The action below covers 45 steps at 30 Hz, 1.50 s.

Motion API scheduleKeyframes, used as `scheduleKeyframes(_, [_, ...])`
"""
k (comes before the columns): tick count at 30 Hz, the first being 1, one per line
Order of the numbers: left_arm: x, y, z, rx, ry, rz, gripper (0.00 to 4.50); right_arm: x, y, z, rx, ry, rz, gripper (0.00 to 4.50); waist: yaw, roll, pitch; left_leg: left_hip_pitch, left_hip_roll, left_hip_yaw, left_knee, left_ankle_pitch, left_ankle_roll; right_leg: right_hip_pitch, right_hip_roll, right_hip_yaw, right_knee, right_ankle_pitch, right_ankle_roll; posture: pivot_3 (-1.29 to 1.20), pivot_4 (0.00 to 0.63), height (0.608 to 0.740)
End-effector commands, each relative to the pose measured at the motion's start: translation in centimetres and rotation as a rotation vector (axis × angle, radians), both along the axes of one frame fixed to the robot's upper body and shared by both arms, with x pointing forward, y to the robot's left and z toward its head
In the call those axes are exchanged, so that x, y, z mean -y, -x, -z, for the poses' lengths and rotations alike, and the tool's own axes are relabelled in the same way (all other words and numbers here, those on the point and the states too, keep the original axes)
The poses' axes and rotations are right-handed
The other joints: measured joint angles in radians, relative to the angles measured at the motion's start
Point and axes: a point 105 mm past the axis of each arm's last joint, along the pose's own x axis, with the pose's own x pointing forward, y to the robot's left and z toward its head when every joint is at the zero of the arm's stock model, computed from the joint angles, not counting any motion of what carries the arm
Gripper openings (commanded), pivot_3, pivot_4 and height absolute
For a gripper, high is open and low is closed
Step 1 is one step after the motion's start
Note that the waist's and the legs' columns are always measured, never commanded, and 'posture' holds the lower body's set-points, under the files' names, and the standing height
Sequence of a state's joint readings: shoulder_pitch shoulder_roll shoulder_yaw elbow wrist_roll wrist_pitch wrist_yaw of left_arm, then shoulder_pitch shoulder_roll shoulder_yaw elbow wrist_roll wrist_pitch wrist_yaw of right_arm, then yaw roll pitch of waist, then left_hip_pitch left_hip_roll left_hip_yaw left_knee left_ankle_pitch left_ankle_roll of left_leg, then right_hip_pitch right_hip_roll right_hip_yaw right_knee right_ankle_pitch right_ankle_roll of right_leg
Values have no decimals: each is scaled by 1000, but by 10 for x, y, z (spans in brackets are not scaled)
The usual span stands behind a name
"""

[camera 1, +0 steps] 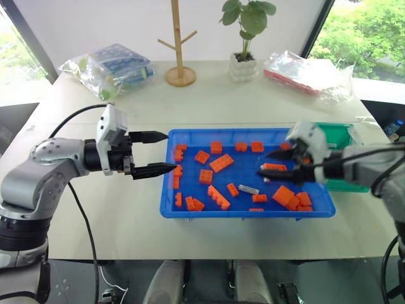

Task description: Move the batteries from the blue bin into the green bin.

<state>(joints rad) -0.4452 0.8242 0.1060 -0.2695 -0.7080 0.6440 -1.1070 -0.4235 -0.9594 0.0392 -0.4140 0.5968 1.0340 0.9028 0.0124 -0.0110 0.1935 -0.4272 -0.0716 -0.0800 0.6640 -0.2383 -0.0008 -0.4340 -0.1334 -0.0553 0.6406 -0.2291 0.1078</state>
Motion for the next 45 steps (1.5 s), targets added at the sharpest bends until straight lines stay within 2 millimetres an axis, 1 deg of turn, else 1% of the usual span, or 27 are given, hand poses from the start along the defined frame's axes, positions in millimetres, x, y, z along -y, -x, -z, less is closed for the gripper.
scheduleKeyframes(1, [-2,4,-12,51,-7,-7,4500,-2,1,6,31,36,-45,3301,0,0,0,0,0,0,0,0,0,0,0,0,0,0,0,0,150,693])
scheduleKeyframes(5, [-3,6,-11,50,-6,-15,4500,-5,-3,29,9,72,-38,3301,-2,0,0,0,0,0,0,0,0,0,0,0,-1,0,0,0,150,693])
scheduleKeyframes(9, [-2,7,-11,50,-6,-14,4500,-7,-7,44,11,114,-39,3301,0,0,0,0,0,0,0,0,0,0,0,0,-1,0,0,0,150,693])
scheduleKeyframes(11, [-2,7,-12,51,-5,-14,4500,-9,-10,48,17,126,-40,3301,0,0,0,0,0,0,0,0,0,0,0,0,-1,0,0,0,150,693])
scheduleKeyframes(14, [-2,6,-13,52,-5,-15,4500,-11,-15,50,30,127,-23,2480,0,-1,0,1,0,0,0,0,0,1,0,0,-1,0,0,0,150,693])
scheduleKeyframes(16, [-2,6,-14,53,-4,-15,4500,-13,-13,50,33,129,-30,1632,0,-1,0,1,0,0,0,0,0,1,1,0,-1,0,0,0,150,693])
scheduleKeyframes(17, [-1,5,-14,53,-3,-14,4500,-14,-11,48,34,126,-38,1096,0,-1,0,1,0,-1,0,0,0,1,1,0,-1,0,0,0,150,693])
scheduleKeyframes(18, [-1,5,-14,53,-2,-13,4500,-15,-11,43,40,113,-41,455,0,-1,0,1,0,-1,0,0,0,1,1,0,-1,0,0,0,150,693])
scheduleKeyframes(19, [-1,5,-14,53,-2,-13,4500,-16,-11,36,48,95,-39,92,0,-1,0,1,0,-1,0,0,0,1,1,0,-1,0,0,0,150,693])
scheduleKeyframes(20, [-1,5,-13,53,-1,-12,4500,-17,-12,26,61,64,-30,56,0,-1,0,1,0,-1,0,0,0,1,1,0,-1,0,0,0,150,693])
scheduleKeyframes(22, [0,5,-13,52,0,-11,4500,-16,-16,6,83,7,-3,56,-1,0,0,0,0,-1,0,0,0,1,1,0,-1,0,0,0,150,693])
scheduleKeyframes(23, [0,5,-13,52,0,-11,4500,-13,-20,-8,105,-21,24,56,-1,0,0,0,0,0,0,0,0,1,1,0,-1,0,0,0,150,693])
scheduleKeyframes(25, [0,4,-12,51,1,-9,4500,1,-32,-39,173,-68,112,56,-1,0,0,0,0,0,0,0,0,1,1,0,-1,1,0,0,150,693])
scheduleKeyframes(26, [1,4,-12,51,2,-8,4500,9,-37,-51,201,-83,158,56,0,0,0,0,0,0,0,0,0,1,1,0,-1,1,0,0,150,693])
scheduleKeyframes(28, [1,3,-12,51,3,-7,4500,35,-48,-75,264,-94,279,56,3,0,0,0,0,0,0,0,0,1,1,0,-1,1,0,0,150,693])
scheduleKeyframes(30, [1,3,-12,51,4,-5,4500,68,-57,-92,315,-76,422,56,6,0,0,0,0,-1,0,0,0,1,1,-1,-2,1,0,0,150,693])
scheduleKeyframes(31, [1,2,-12,51,5,-4,4500,85,-58,-95,334,-46,483,56,8,0,0,0,-1,-1,0,0,0,1,0,-1,-2,0,0,0,150,693])
scheduleKeyframes(33, [2,2,-12,52,7,-3,4500,113,-57,-95,346,13,574,56,8,0,0,0,-1,0,0,0,0,3,0,-1,-5,0,0,0,150,693])
scheduleKeyframes(36, [3,1,-12,54,10,1,4500,148,-50,-86,330,88,689,56,2,0,0,0,-1,0,0,-1,1,3,0,-1,-7,1,0,0,150,693])
scheduleKeyframes(38, [4,0,-12,55,12,4,4500,163,-44,-78,318,132,731,56,0,0,0,0,-1,1,0,-1,2,3,0,-1,-7,1,0,0,150,693])
scheduleKeyframes(41, [5,-1,-12,56,14,8,4500,174,-38,-68,304,166,768,56,-7,1,0,1,0,2,0,-1,2,3,0,0,-6,1,0,0,150,693])
scheduleKeyframes(42, [5,-1,-12,56,14,11,4500,175,-37,-64,297,171,775,857,-8,1,1,1,0,2,0,-1,2,3,0,0,-6,1,0,0,150,693])
scheduleKeyframes(43, [5,-1,-12,56,14,13,4500,176,-36,-61,291,174,778,1103,-8,1,0,1,0,2,0,-1,2,3,0,0,-5,1,0,0,150,693])
scheduleKeyframes(45, [6,-1,-12,56,12,17,4500,178,-36,-56,301,203,778,1964,-8,1,0,2,1,1,0,-1,2,3,1,0,-5,1,0,0,150,693])
